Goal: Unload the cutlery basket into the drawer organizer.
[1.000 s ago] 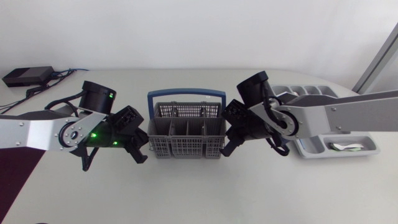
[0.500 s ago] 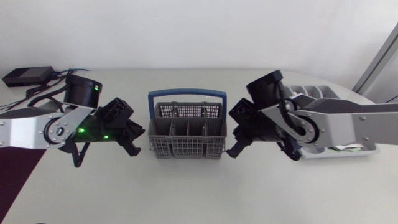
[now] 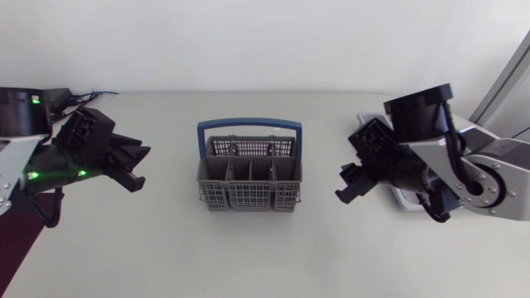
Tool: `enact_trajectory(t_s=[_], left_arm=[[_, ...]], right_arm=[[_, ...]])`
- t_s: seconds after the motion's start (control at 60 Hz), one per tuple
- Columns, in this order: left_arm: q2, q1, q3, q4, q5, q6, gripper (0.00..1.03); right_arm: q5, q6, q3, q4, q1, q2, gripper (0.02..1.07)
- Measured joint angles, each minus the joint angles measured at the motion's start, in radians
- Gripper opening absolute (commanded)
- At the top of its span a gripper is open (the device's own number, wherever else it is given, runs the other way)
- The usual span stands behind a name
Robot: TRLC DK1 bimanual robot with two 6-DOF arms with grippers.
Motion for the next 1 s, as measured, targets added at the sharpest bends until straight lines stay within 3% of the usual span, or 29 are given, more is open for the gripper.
enact_trajectory(t_s=[0.067,0.117,0.633,1.0], left_arm=[[-0.031,0.026,0.000,-0.006,0.000,-0.016,0.90],[-0.053,0.045,0.000,-0.013,0.000,-0.023,1.00],[-0.220,0.144,-0.021,-0.030,-0.012,-0.141,0.99],[-0.369,0.158,-0.100,-0.018,-0.008,-0.240,0.99]], right_arm=[[0.009,0.000,-0.002,0.000,-0.030,-0.033,0.98],[0.015,0.000,-0.004,-0.003,-0.050,-0.059,1.02],[0.050,-0.001,-0.114,-0.015,-0.206,-0.357,1.02],[0.048,-0.009,-0.196,-0.022,-0.298,-0.518,1.02]])
